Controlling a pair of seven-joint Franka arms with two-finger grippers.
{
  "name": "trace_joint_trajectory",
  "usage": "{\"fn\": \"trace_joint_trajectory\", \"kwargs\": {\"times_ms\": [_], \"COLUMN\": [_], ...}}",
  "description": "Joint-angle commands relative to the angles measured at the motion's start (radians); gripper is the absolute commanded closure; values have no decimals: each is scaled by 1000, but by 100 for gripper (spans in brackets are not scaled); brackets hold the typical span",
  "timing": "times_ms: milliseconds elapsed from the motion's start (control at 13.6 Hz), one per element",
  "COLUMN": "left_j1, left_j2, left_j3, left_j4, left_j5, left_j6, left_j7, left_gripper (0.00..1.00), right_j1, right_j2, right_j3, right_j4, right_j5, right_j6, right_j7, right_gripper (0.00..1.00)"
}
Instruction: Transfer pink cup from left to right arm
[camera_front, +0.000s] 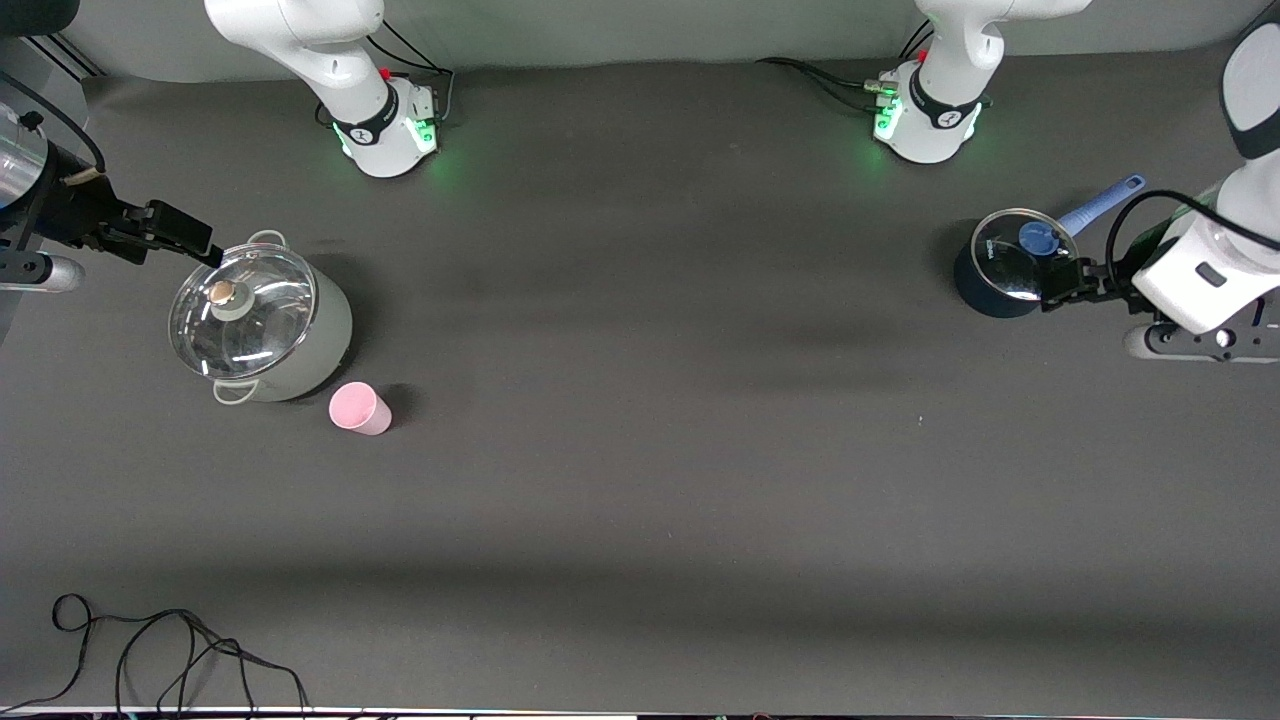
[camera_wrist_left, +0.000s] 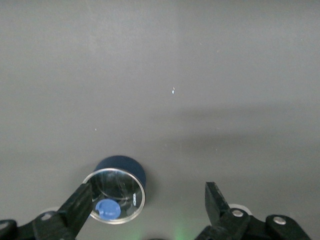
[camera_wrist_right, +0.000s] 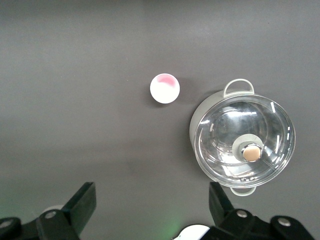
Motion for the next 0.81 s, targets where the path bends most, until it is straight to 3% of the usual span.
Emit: {"fn": "trace_joint_trajectory", "kwargs": {"times_ms": [0, 221, 736], "left_j1": [-19, -17, -16], "left_j2": [-22, -22, -17], "left_j3": [23, 21, 23], "left_j4": [40, 57, 59], "left_j5": [-13, -11, 6], "left_j6": [-81, -134, -115], "left_j7": [-5, 6, 58], "left_gripper": [0, 0, 0], "right_j1": [-15, -15, -15], "right_j2": [-13, -10, -10], "right_j3": [12, 12, 12], "right_j4": [1, 7, 9], "right_j5": [-19, -19, -19], "right_j6": [6, 6, 6], "right_j7": [-21, -21, -20], "right_gripper": [0, 0, 0]}}
